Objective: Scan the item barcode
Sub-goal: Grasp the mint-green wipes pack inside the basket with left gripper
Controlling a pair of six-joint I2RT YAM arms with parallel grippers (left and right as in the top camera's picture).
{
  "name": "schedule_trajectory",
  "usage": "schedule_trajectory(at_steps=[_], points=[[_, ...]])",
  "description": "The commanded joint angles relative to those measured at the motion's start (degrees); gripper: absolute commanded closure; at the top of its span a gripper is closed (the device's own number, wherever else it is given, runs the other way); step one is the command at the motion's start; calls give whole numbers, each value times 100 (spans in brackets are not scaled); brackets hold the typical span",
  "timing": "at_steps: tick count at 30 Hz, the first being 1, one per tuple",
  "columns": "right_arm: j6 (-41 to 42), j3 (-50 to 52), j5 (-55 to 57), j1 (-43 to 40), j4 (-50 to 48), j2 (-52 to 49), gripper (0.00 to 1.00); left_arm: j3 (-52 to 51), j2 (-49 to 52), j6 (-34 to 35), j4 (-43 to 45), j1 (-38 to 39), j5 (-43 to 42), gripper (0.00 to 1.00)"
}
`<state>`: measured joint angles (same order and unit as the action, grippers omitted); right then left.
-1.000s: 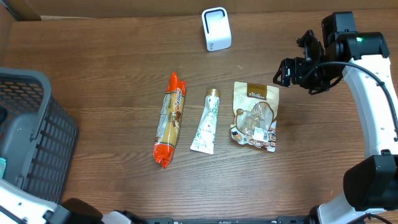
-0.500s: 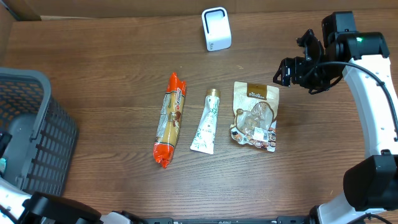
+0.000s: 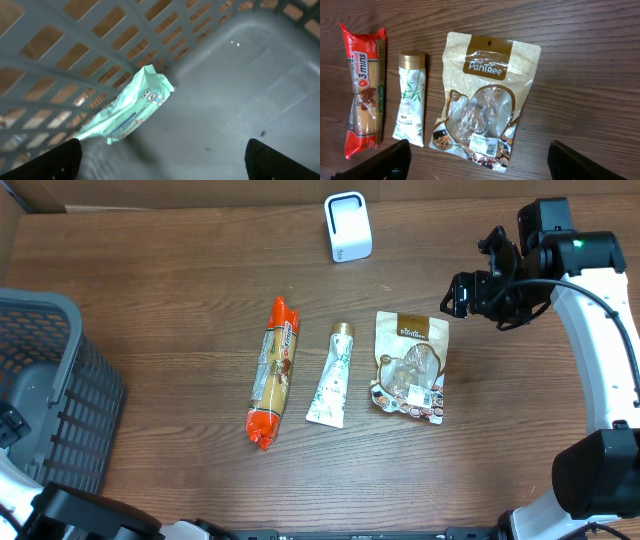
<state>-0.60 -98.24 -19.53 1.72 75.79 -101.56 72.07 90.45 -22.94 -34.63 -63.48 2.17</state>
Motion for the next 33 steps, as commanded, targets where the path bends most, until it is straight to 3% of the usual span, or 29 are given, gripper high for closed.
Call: schedule_trajectory(at_steps=[1, 5, 6, 13, 20, 33], points=[[13, 4, 46, 20, -68, -26, 12, -35, 319, -817, 22, -24, -70, 7], [13, 4, 46, 20, -68, -26, 12, -35, 588, -817, 129, -24, -72, 4], [13, 4, 46, 20, -66, -26, 12, -35, 645, -817, 162, -24, -70, 0], [39, 4, 44, 20, -48, -26, 12, -35, 863, -918, 481, -26, -26, 0], [61, 4, 44, 20, -46, -26, 12, -35, 953, -1447, 619, -33, -31, 0], [205, 4, 44, 20, -48, -26, 12, -35, 1360, -1462, 817, -153, -26, 0]])
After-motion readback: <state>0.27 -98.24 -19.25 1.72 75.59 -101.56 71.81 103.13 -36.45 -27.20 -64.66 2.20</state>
